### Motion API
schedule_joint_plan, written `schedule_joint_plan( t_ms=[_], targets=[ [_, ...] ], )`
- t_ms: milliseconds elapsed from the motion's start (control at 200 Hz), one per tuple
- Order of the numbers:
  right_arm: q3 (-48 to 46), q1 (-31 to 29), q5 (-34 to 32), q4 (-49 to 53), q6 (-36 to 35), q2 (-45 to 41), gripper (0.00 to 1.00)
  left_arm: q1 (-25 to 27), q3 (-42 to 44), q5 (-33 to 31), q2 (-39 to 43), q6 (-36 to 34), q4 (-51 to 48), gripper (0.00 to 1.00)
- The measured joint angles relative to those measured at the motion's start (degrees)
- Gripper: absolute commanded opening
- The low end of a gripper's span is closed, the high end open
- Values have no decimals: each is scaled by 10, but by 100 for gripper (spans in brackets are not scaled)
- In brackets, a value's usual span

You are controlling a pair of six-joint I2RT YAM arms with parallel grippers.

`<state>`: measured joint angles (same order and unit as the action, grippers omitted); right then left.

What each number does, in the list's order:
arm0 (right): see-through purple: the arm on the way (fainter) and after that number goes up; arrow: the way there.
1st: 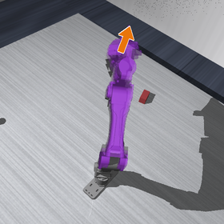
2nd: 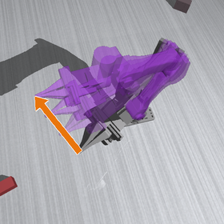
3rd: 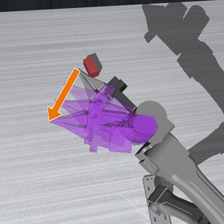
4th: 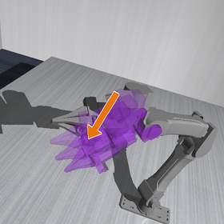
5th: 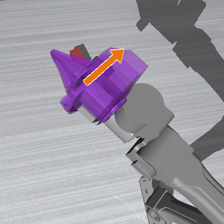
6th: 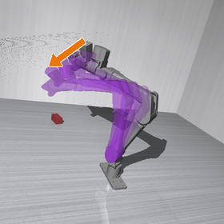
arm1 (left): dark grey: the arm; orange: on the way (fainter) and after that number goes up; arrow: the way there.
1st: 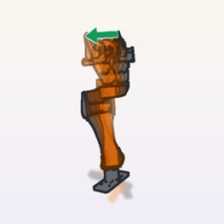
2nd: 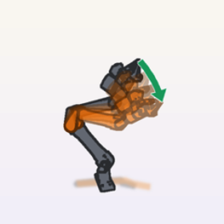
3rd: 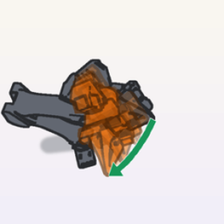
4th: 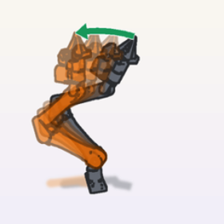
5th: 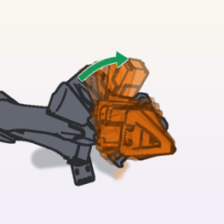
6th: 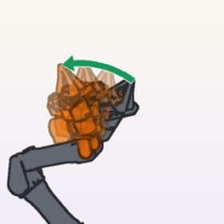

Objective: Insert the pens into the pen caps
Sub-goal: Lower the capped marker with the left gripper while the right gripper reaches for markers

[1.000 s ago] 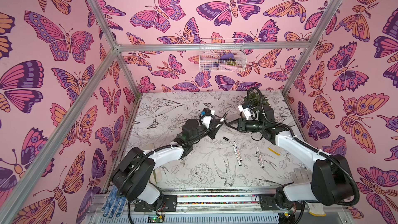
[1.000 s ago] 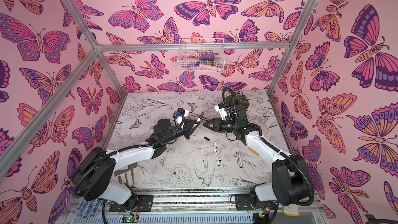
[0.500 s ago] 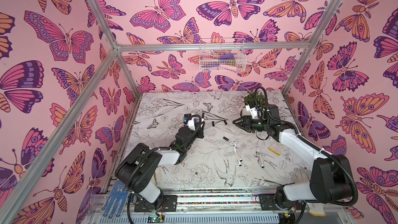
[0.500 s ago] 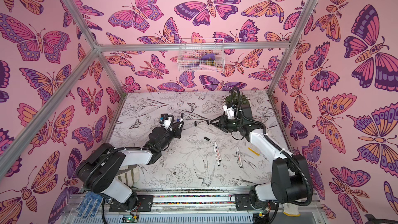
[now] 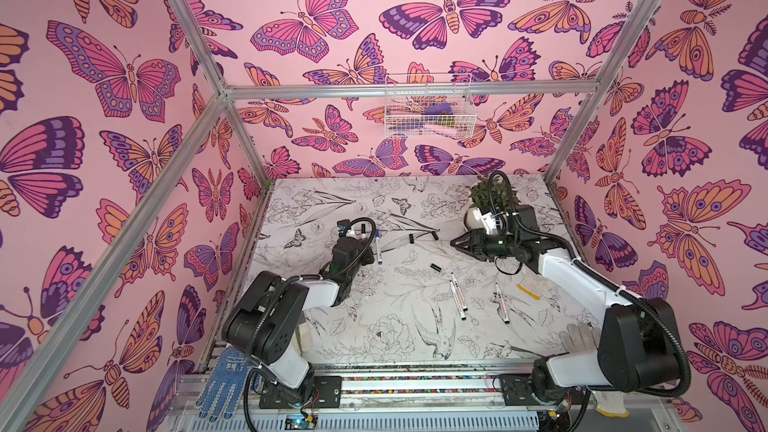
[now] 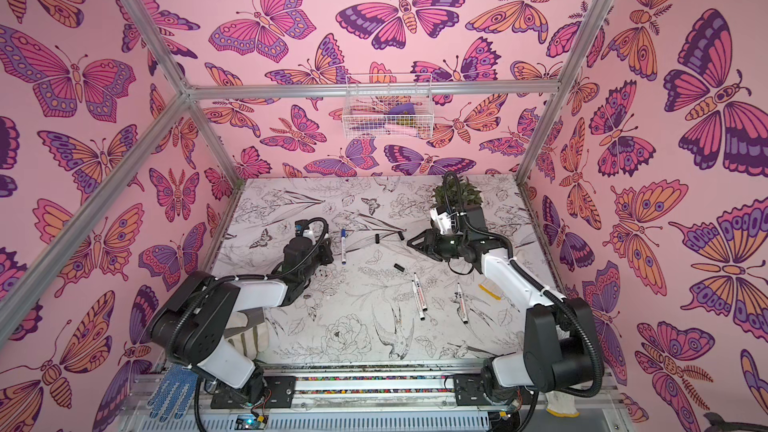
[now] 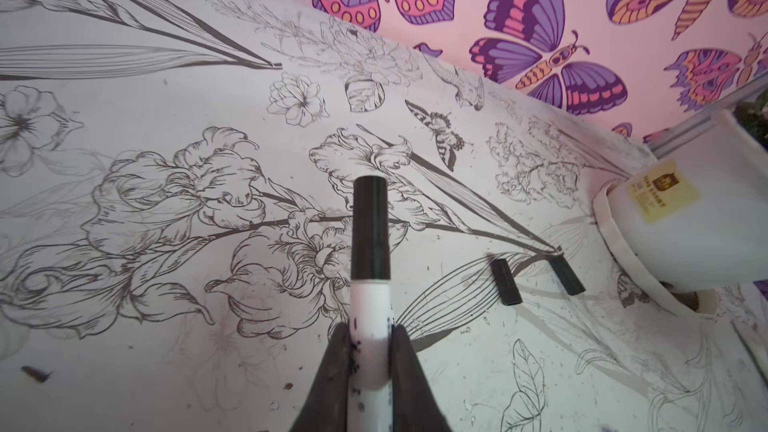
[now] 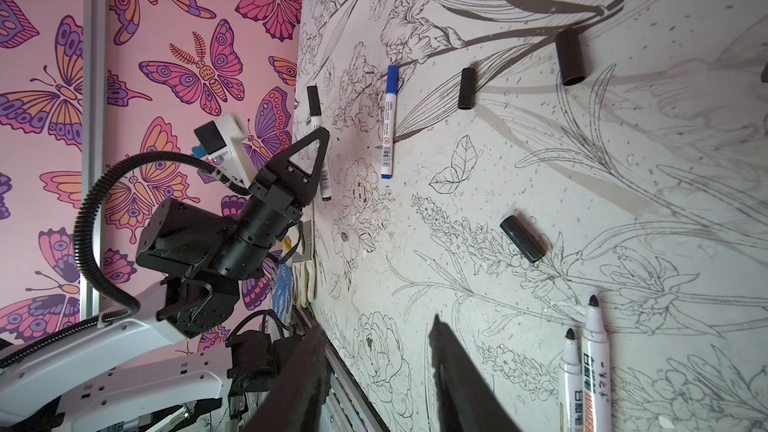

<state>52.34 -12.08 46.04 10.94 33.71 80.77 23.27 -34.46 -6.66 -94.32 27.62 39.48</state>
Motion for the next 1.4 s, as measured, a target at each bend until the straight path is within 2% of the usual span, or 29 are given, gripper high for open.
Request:
schedule_joint_plan(
  t_ms=[65,155,250,581,826,896,1117,1397],
  targets=[
    [0,0,-1,7,-8,0,42,0,-16,11,-16,-5,-8,0],
    [0,0,-2,19,-16,0,42,-1,-30,26,-36,-5,-10,10],
    [0,0,-2,28,-23,0,41,-3,-35,37,-55,-3,-10,17],
    [-6,0,-33,35,-25,0,41,-4,-44,64,-89,-1,-10,27],
    [-30,-19,-96,63,-27,2,40,-12,-48,88,-88,5,-5,34],
    [-35,-37,-128,76,-29,2,39,-16,-48,91,-81,2,-7,46],
    [-72,-69,-224,108,-23,17,37,-16,-48,118,-16,3,-16,48],
    [-66,-120,-282,134,-25,61,34,17,-47,131,19,0,-19,48]
  ],
)
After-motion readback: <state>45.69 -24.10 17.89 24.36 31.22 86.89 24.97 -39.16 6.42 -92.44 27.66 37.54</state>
